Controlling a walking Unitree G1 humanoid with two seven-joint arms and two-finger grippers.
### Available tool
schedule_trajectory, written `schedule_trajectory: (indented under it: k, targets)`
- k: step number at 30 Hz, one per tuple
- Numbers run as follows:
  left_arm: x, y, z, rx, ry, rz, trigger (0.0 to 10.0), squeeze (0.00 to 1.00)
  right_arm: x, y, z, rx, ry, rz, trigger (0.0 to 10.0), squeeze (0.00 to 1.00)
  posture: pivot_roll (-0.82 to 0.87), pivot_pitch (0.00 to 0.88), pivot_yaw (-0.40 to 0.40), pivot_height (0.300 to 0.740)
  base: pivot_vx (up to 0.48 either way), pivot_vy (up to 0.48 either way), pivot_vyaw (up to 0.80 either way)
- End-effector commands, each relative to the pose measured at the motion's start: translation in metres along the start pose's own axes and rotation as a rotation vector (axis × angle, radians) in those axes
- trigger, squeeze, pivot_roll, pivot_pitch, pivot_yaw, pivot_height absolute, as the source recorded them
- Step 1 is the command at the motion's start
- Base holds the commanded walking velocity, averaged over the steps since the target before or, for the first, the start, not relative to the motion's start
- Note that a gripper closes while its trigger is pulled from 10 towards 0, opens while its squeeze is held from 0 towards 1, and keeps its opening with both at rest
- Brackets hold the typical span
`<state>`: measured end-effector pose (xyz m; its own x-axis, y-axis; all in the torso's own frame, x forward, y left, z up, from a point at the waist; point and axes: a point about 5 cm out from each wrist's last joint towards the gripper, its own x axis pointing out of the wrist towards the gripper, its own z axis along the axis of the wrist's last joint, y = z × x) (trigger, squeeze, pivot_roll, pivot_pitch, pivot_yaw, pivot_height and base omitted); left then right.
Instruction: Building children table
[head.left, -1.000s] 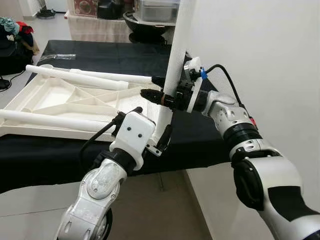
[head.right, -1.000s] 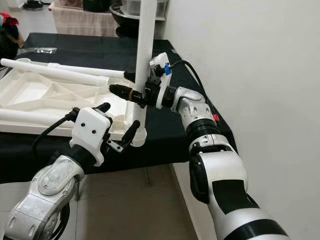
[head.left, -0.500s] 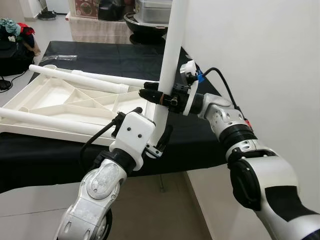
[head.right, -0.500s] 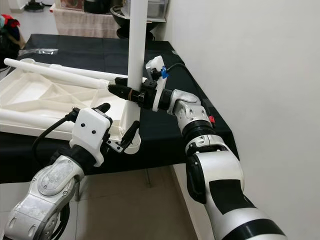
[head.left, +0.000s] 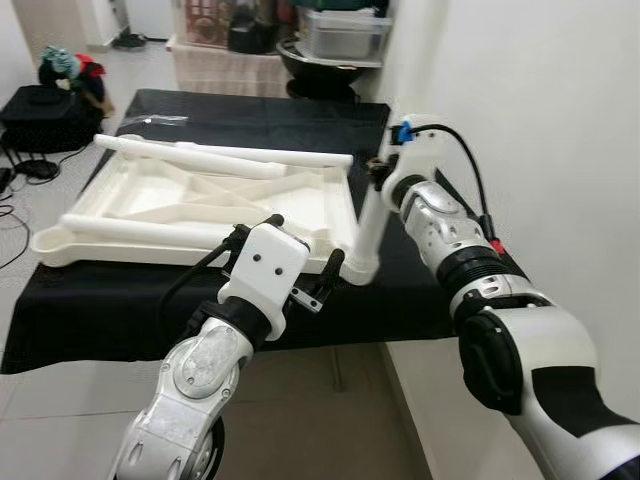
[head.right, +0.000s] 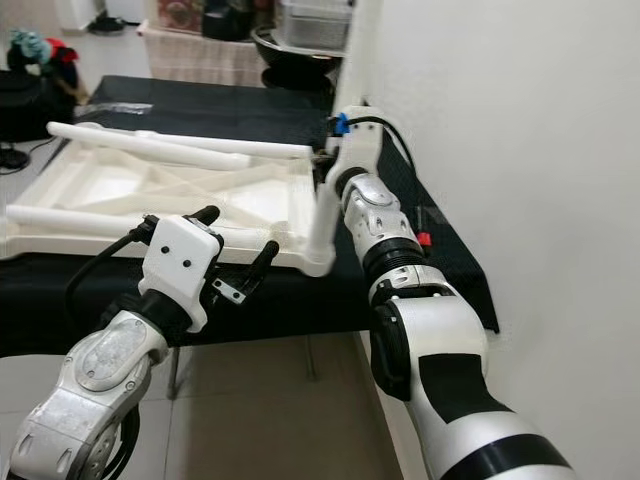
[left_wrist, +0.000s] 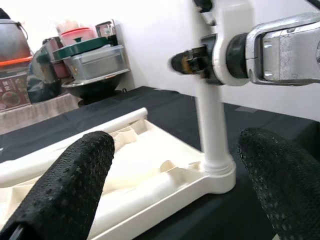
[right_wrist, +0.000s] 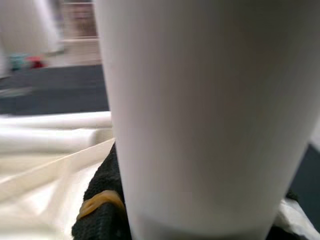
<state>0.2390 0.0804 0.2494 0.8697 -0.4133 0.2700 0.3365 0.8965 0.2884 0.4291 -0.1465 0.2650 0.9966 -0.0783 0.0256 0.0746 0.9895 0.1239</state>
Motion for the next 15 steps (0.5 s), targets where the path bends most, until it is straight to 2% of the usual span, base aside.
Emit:
schedule_trajectory:
  k: [1,6,7,8,9,10,11,12,15]
  targets:
    - [0.001,-0.002,0.001,0.005,0.0,-0.006,10.0,0.0,-0.004,-0.026,-0.031,0.017,0.121,-0.208,0.0,0.0,0.09,0.111,-0.127,0.74,0.0,0.0,0.0]
    - [0.001,-0.002,0.001,0.005,-0.001,-0.007,10.0,0.0,-0.005,-0.019,-0.029,0.024,0.103,-0.231,0.0,0.0,0.08,0.112,-0.126,0.74,0.0,0.0,0.0]
    - [0.001,-0.002,0.001,0.004,-0.001,-0.007,10.0,0.0,-0.005,-0.012,-0.028,0.03,0.106,-0.207,0.0,0.0,0.08,0.113,-0.124,0.74,0.0,0.0,0.0]
    - [0.001,-0.002,0.001,0.004,-0.001,-0.007,10.0,0.0,-0.005,-0.012,-0.028,0.03,0.106,-0.207,0.0,0.0,0.08,0.113,-0.124,0.74,0.0,0.0,0.0]
    - [0.001,-0.002,0.001,0.004,-0.001,-0.008,10.0,0.0,-0.004,-0.002,-0.028,0.038,0.113,-0.153,10.0,0.0,0.08,0.113,-0.124,0.74,0.0,0.0,0.0]
    - [0.001,-0.002,0.001,0.003,-0.001,-0.009,10.0,0.0,-0.004,0.01,-0.025,0.029,0.095,-0.084,10.0,0.04,0.08,0.113,-0.126,0.74,0.0,0.0,0.0]
    - [0.001,-0.002,0.001,0.003,-0.001,-0.009,10.0,0.0,-0.004,0.01,-0.025,0.029,0.095,-0.084,10.0,0.04,0.08,0.113,-0.126,0.74,0.0,0.0,0.0]
    - [0.001,-0.002,0.001,0.003,-0.001,-0.009,10.0,0.0,-0.004,0.018,-0.021,0.044,0.077,-0.036,10.0,1.0,0.08,0.113,-0.126,0.74,0.0,0.0,0.0]
    - [0.001,-0.002,0.001,0.002,-0.001,-0.009,10.0,0.0,-0.004,0.023,-0.018,0.039,0.061,0.0,10.0,1.0,0.08,0.113,-0.127,0.74,0.0,0.0,0.0]
